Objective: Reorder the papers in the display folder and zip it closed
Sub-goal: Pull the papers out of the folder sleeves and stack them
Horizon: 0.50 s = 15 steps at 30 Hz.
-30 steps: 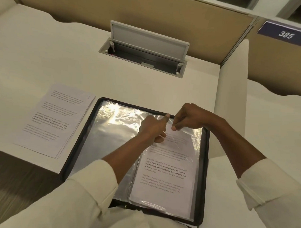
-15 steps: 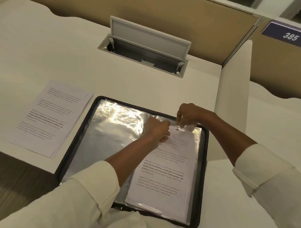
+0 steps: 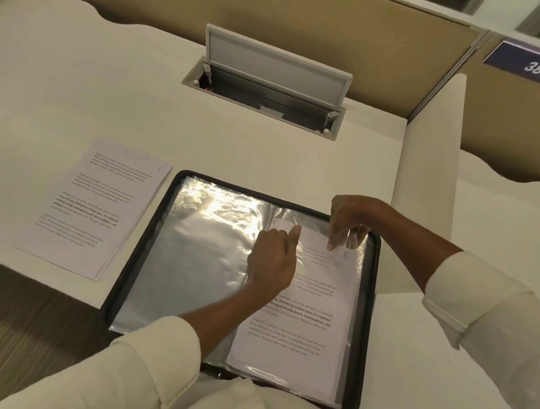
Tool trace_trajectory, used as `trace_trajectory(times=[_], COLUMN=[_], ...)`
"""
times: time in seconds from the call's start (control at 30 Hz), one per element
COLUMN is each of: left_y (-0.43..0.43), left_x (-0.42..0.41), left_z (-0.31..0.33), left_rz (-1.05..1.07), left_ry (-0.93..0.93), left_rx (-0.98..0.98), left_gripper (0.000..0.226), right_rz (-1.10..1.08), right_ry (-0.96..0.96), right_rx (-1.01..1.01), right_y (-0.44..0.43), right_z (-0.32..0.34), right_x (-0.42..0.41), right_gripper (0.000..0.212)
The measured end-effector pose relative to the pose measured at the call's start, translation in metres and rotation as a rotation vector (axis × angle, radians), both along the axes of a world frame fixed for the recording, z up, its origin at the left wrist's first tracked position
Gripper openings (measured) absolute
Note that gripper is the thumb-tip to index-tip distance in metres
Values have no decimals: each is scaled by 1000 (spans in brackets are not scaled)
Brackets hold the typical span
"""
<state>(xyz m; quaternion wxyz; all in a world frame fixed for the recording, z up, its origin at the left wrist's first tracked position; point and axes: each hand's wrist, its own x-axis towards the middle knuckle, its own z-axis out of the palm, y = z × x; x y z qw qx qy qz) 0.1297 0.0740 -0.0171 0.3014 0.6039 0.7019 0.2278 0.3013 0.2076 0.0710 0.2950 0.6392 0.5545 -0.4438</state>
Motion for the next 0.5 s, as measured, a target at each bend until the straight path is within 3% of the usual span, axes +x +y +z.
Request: trace_trajectory(times=[0.13,0.3,0.5], left_y=[-25,-55,-77], left_x=[-5,-14,-22], left_z=[-17,-29,-33], left_rz=[-161,-333,-495], left_ry=[162,245,317], left_rx=[192,51,156], left_gripper=[50,105,116], right_rz=[58,29,69], right_ry=[-10,27,16], right_rx=[75,212,431], right_y=[6,21,52], right_z=[-4,-4,-2], right_x=[4,21,43], right_gripper=[20,21,18])
